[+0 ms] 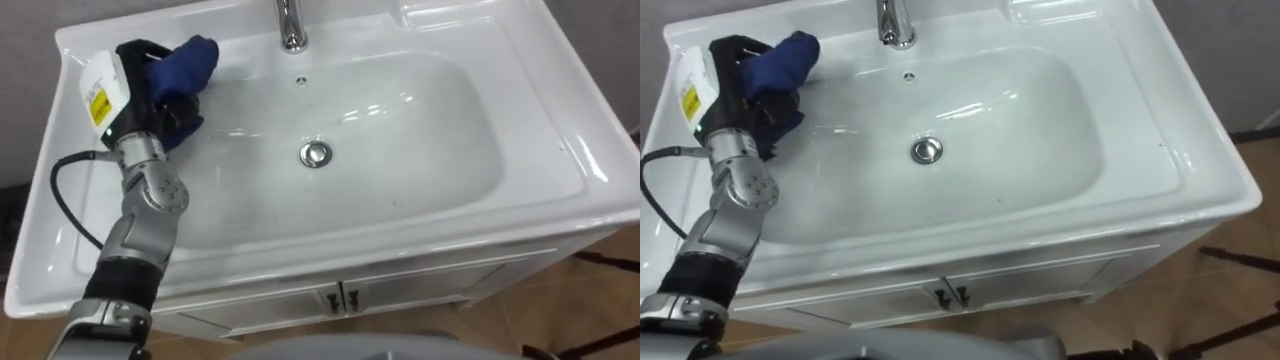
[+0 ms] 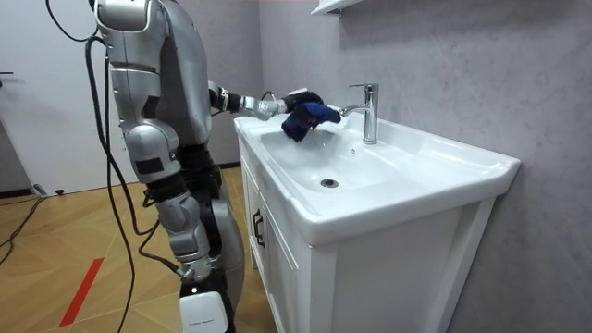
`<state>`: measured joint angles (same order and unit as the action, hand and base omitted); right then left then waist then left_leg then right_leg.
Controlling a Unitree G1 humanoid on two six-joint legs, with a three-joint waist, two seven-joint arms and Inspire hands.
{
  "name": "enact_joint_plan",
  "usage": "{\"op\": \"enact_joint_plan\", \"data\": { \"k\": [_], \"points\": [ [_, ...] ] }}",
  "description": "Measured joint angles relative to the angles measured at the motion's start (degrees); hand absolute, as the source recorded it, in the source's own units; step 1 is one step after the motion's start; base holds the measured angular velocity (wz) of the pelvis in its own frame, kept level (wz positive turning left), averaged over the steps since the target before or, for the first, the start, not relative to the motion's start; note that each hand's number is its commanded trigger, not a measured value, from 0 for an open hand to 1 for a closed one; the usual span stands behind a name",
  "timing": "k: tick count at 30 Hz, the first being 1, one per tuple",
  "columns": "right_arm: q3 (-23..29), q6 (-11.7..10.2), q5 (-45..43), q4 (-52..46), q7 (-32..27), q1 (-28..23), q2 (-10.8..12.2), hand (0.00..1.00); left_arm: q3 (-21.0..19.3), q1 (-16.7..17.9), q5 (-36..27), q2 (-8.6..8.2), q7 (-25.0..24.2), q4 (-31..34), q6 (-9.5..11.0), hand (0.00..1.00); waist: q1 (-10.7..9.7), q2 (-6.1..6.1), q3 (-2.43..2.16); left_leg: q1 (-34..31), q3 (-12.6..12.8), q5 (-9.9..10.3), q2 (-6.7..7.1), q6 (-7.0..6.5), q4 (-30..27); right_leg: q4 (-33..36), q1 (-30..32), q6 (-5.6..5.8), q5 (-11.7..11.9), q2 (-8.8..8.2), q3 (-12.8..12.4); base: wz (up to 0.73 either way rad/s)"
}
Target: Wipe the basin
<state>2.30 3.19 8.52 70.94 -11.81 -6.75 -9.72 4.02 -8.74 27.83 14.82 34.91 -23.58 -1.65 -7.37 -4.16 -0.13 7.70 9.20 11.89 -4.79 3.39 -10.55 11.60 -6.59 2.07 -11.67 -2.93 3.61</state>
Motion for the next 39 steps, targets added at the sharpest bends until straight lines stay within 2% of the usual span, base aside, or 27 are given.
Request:
{"op": "enact_joint_plan", "data": {
  "k": [3, 7, 12, 14, 21, 25, 29, 34, 39],
  "points": [
    [-1.1, 0.0, 0.1, 0.0, 0.0, 0.6, 0.0, 0.00, 0.0, 0.0, 0.2, 0.01, 0.0, 1.0, -0.4, 1.00, 0.2, -0.26, 0.11, 0.0, -0.2, 0.0, 0.01, 0.00, 0.1, 0.0, -0.2, 0.00, 0.0, -0.02, 0.4, 0.06],
    [-1.1, 0.0, -0.1, -0.5, -0.1, 0.3, -0.4, 0.00, -0.1, 0.4, 2.3, 0.01, 0.1, 1.0, -0.6, 1.00, 1.5, -0.83, 0.18, 0.0, -0.1, 0.0, 0.04, 0.00, 0.0, 0.0, -0.1, 0.00, 0.0, -0.06, 0.4, 0.00],
    [-1.1, 0.6, -0.1, -0.6, -0.1, -0.1, -1.9, 0.00, -2.3, 3.2, 3.3, 0.07, 0.8, 1.1, -1.5, 1.00, 1.8, -1.66, -0.14, 0.1, -0.2, 0.0, 0.08, 0.00, 0.0, -0.1, 0.1, 0.02, 0.0, -0.11, 0.5, 0.00],
    [-1.1, 0.6, -0.1, -0.6, -0.1, -0.2, -2.5, 0.00, -3.7, 3.7, 3.3, 0.08, 0.9, 1.1, -2.2, 1.00, 2.2, -1.86, -0.07, 0.1, -0.2, 0.0, 0.08, 0.00, -0.1, 0.0, 0.1, 0.02, 0.0, -0.15, 0.5, 0.00],
    [-1.1, 0.7, -0.1, -1.4, 0.0, -0.3, -3.0, 0.00, -5.8, 4.8, 3.2, 0.58, 2.4, 1.3, -2.3, 1.00, 3.0, -2.07, 0.00, 0.2, -0.7, 0.0, 0.13, 0.00, -0.2, -0.1, -0.4, 0.07, -0.1, -0.27, 1.1, 0.04],
    [-1.1, 0.7, -0.1, -2.3, 0.8, -0.5, -2.9, 0.00, -6.4, 8.7, 3.3, 0.66, 2.0, 2.7, -2.6, 1.00, 3.1, -1.69, 0.24, 0.4, -0.7, 0.0, 0.19, 0.00, -0.2, -0.1, -0.8, 0.09, -0.1, -0.33, 1.2, 0.00],
    [-1.1, 0.7, -0.2, -2.4, 2.0, -0.6, -2.9, 0.00, -6.5, 11.2, 3.3, 0.67, 0.6, 2.7, -2.9, 1.00, 3.7, -1.32, 0.18, 0.1, -0.8, 0.0, 0.25, 0.00, -0.2, -0.8, -0.7, 0.14, -0.1, -0.33, 1.2, 0.00],
    [-1.0, 0.7, -2.9, -4.0, 2.2, -1.8, -2.9, 0.00, -7.5, 11.6, 4.2, 0.67, 0.6, 2.7, -3.1, 1.00, 4.7, -0.72, 0.05, -0.2, -1.2, 0.0, 0.36, 0.00, -0.2, -0.9, -0.5, 0.15, -0.1, -0.35, 1.3, 0.02],
    [-1.0, 0.7, -5.4, -4.9, 2.2, -1.6, -2.9, 0.00, -8.4, 11.6, 4.5, 0.67, 0.6, 2.7, -3.3, 1.00, 4.6, -0.77, -0.03, -0.2, -1.3, 0.0, 0.37, 0.00, -0.2, -1.0, -0.6, 0.14, -0.1, -0.34, 1.3, 0.00]
  ]
}}
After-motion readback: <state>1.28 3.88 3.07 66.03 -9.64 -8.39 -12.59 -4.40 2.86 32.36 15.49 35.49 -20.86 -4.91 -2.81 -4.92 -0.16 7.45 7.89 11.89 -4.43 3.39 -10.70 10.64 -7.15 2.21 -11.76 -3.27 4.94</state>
